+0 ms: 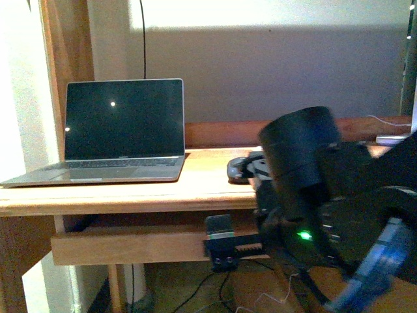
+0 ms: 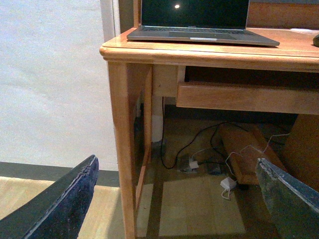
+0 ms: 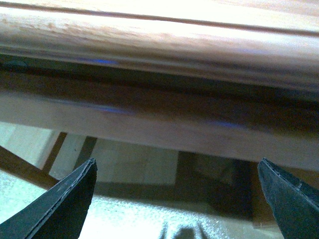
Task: Place mouse
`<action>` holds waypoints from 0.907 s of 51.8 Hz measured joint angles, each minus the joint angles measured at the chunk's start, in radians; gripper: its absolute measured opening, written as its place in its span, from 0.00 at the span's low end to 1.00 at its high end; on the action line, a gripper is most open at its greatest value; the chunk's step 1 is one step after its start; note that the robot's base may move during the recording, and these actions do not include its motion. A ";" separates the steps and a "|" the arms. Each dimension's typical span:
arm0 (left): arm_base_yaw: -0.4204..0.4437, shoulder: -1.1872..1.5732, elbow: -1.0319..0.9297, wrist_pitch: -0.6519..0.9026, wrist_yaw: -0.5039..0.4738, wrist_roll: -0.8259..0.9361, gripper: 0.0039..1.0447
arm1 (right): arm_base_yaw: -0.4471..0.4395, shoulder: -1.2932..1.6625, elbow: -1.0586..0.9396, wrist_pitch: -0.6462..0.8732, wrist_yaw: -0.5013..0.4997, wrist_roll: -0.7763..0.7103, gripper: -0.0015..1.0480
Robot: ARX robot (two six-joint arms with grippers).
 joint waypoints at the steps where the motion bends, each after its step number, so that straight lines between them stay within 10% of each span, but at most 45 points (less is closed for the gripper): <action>1: 0.000 0.000 0.000 0.000 0.000 0.000 0.93 | -0.006 -0.031 -0.032 0.005 -0.014 0.016 0.93; 18: 0.000 0.000 0.000 0.000 0.000 0.000 0.93 | -0.111 -0.676 -0.509 -0.027 -0.123 0.176 0.93; 34: 0.000 0.000 0.000 0.000 0.000 0.000 0.93 | -0.190 -1.377 -0.817 -0.380 -0.156 0.230 0.93; 47: 0.000 0.000 0.000 0.000 0.000 0.000 0.93 | -0.441 -1.649 -0.910 -0.437 -0.391 0.190 0.93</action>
